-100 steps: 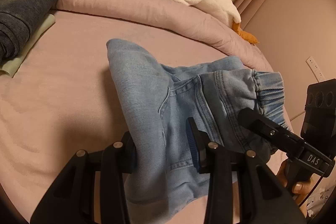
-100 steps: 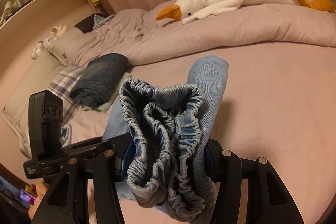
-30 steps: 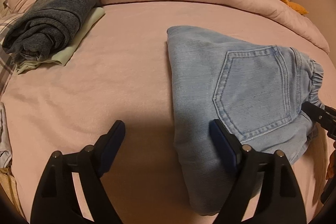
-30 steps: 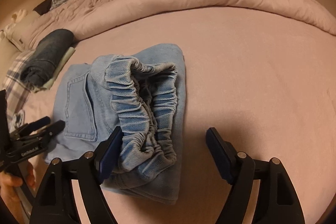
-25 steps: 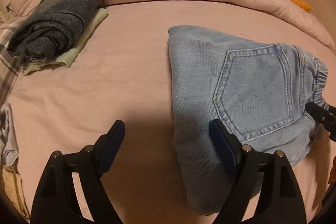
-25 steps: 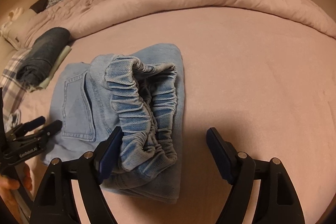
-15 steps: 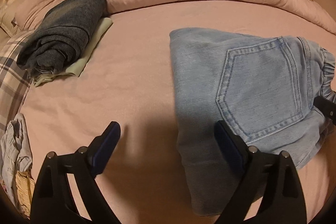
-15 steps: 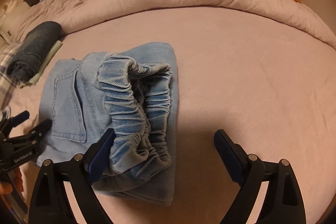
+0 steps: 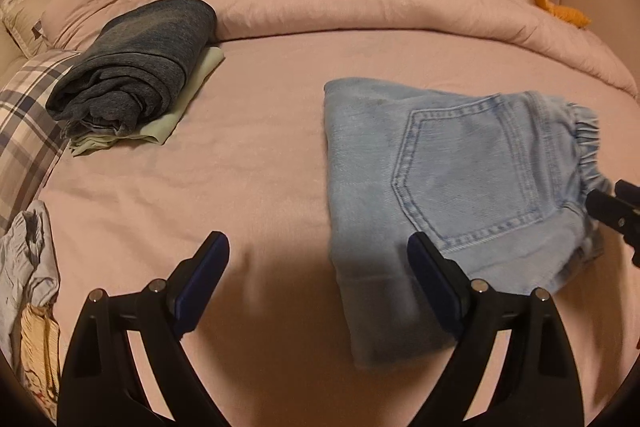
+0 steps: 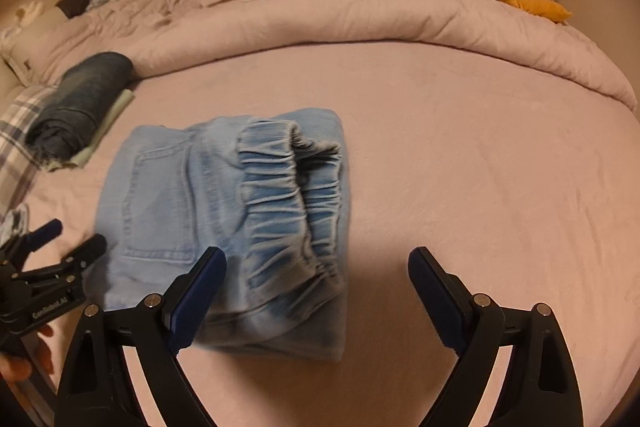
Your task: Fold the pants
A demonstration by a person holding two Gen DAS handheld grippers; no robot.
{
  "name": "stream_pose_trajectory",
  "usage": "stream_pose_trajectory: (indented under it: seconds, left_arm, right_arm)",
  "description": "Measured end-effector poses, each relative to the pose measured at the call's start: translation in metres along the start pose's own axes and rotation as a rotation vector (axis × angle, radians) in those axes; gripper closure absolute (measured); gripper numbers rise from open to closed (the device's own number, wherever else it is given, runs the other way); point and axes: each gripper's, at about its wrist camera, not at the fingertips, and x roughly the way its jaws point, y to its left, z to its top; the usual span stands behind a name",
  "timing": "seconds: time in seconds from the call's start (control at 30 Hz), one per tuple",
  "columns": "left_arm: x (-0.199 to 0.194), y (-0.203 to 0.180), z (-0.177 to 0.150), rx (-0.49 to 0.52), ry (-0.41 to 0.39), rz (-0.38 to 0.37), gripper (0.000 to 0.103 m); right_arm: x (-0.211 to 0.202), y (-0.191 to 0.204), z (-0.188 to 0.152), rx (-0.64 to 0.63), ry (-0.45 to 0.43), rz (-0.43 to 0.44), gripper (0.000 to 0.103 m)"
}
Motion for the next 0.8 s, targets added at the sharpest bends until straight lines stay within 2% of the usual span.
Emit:
stream_pose_trajectory:
  seconds: [0.17,0.23,0.43,0.53,0.63,0.8]
  left_arm:
    - [-0.017,0.003,-0.005,-0.032,-0.029,0.006,0.004]
    - [-0.022,0.005,-0.007,-0.048,-0.022,-0.016,0.002]
    - [-0.045,0.015,-0.021,-0.101,-0.004,-0.033,0.001]
    - [-0.061,0.032,-0.029,-0.154,-0.018,-0.014,0.001]
    - [-0.078,0.048,-0.037,-0.198,-0.036,-0.030,0.001]
    - [-0.105,0.055,-0.047,-0.194,-0.055,-0.026,0.001]
  right_arm:
    - [-0.012,0.003,-0.009,-0.003,-0.018,0.034,0.011]
    - [-0.017,0.003,-0.011,0.005,-0.021,0.044,0.011]
    - [-0.042,0.013,-0.028,-0.028,-0.037,0.083,0.011]
    - [-0.056,0.019,-0.039,-0.040,-0.047,0.102,0.011]
    - [-0.064,0.023,-0.047,-0.036,-0.050,0.119,0.011]
    - [-0.083,0.035,-0.055,-0.025,-0.069,0.134,0.011]
